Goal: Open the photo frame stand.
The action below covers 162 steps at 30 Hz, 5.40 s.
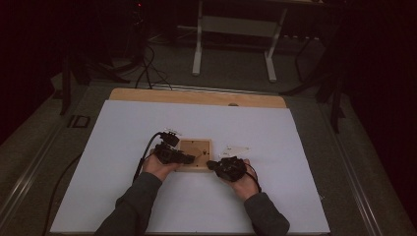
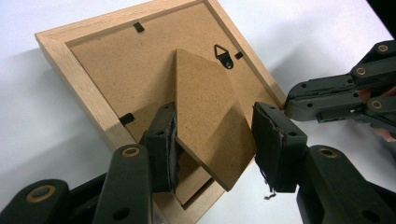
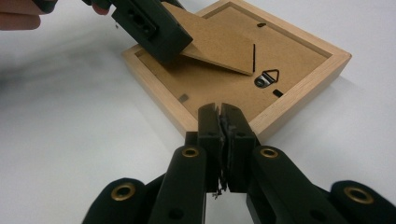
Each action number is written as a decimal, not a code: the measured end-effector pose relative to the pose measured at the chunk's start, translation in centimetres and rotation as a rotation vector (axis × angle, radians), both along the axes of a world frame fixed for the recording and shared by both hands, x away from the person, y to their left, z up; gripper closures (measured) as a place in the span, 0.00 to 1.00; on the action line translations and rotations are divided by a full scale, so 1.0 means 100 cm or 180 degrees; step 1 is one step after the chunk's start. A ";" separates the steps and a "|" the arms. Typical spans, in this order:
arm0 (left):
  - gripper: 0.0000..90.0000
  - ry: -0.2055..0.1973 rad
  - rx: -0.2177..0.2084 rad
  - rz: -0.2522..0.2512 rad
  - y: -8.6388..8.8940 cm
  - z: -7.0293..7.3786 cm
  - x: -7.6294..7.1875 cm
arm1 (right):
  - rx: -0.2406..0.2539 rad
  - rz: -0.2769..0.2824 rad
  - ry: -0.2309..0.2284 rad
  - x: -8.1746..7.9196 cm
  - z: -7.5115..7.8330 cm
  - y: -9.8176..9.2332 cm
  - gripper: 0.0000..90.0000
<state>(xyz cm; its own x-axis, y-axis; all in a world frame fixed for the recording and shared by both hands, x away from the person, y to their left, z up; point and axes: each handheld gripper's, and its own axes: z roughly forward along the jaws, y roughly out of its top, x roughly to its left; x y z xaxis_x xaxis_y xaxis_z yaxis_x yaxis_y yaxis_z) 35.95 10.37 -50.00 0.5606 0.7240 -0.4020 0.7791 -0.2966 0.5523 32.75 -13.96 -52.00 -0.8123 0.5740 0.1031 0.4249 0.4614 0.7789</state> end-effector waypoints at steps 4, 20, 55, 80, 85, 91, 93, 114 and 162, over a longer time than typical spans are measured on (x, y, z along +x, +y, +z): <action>0.60 -0.0040 0.0026 0.0016 -0.001 0.000 -0.001 | -0.0035 0.0007 -0.0018 -0.001 0.001 0.001 0.93; 0.61 -0.0360 0.0175 -0.0067 -0.006 0.003 -0.012 | -0.0032 -0.0162 -0.0055 0.004 0.013 -0.012 0.81; 0.61 -0.1087 0.0327 -0.0180 -0.006 -0.005 -0.045 | 0.0084 -0.0287 0.0258 0.047 0.028 -0.016 0.55; 0.61 -0.1599 0.0448 -0.0444 -0.002 -0.012 -0.063 | 0.0460 -0.0176 0.0668 0.068 0.022 -0.008 0.49; 0.61 -0.1393 0.0195 -0.0490 0.004 -0.010 -0.058 | 0.0464 -0.0149 0.0640 0.065 0.023 -0.011 0.53; 0.61 -0.1002 -0.0162 -0.0505 0.011 -0.008 -0.047 | 0.0523 -0.0119 0.0567 0.061 0.025 -0.013 0.56; 0.65 -0.0961 -0.0056 -0.0537 0.009 -0.006 -0.046 | 0.0532 -0.0116 0.0546 0.059 0.027 -0.013 0.57; 0.70 -0.1179 0.0344 -0.0468 -0.010 0.002 -0.038 | 0.0497 -0.0266 0.0230 0.048 0.043 -0.021 0.65; 0.65 -0.1115 0.0355 -0.0492 -0.005 -0.010 -0.023 | -0.0030 -0.0260 -0.0293 0.008 0.055 0.003 0.63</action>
